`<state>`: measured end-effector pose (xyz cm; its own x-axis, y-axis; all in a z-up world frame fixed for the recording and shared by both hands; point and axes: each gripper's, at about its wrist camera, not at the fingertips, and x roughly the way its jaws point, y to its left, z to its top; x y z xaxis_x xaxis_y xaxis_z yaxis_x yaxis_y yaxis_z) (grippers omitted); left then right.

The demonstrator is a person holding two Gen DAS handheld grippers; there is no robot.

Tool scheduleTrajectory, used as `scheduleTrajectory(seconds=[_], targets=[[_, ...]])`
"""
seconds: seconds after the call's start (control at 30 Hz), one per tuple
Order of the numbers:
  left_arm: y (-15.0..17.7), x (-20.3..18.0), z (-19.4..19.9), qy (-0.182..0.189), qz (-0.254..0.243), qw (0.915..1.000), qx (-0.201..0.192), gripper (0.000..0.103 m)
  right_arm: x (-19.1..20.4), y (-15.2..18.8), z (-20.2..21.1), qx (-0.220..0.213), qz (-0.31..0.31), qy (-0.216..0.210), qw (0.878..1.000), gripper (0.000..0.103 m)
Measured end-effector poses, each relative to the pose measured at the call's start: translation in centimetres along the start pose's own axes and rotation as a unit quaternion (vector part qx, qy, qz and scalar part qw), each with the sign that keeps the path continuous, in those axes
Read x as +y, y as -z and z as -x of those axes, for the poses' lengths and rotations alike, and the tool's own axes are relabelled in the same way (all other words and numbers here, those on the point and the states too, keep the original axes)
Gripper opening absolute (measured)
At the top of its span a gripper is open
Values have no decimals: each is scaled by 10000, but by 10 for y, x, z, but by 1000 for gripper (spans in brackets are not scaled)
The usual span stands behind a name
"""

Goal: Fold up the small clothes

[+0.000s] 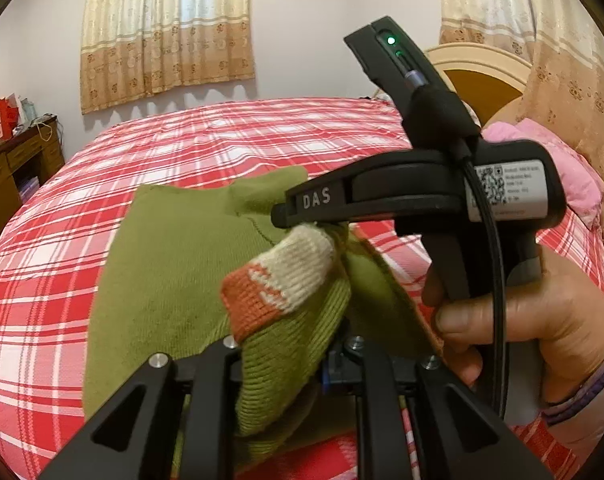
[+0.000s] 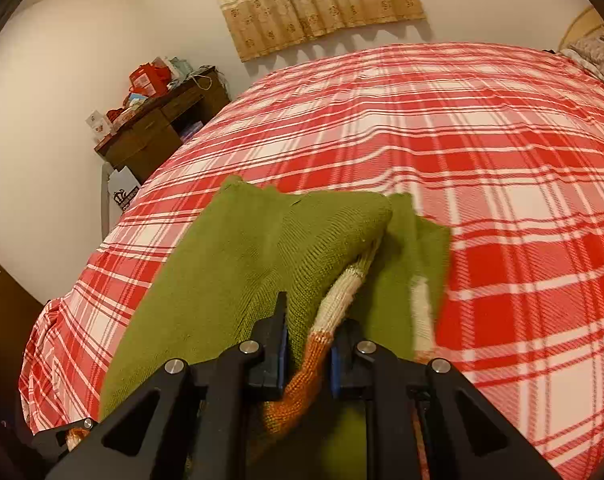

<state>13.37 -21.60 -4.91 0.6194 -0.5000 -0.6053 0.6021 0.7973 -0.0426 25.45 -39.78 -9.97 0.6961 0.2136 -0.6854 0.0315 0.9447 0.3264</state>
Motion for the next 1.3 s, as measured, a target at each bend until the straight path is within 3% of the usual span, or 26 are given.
scheduleTrajectory(seconds=[0.6,0.8,1.03,1.13,1.3], targets=[[-10,-23,-12,175,-10,9998,43,18,-30,-2,8,-18,-191,80,9998,15],[-1,-32,-23,184,-118,9994,274,18,-48,6,1,48,-398,41,9992,15],[0,-28,-3,289,-54,9982,514,33,-44,8,0,14,-325,165,9993,16],[4,-31,10,111,-211,9986,470,34,-45,10,2,-34,-436,159,9989,16],[6,-30,30,-350,-438,9978,351,47,-39,14,5,-64,-401,411,9983,17]])
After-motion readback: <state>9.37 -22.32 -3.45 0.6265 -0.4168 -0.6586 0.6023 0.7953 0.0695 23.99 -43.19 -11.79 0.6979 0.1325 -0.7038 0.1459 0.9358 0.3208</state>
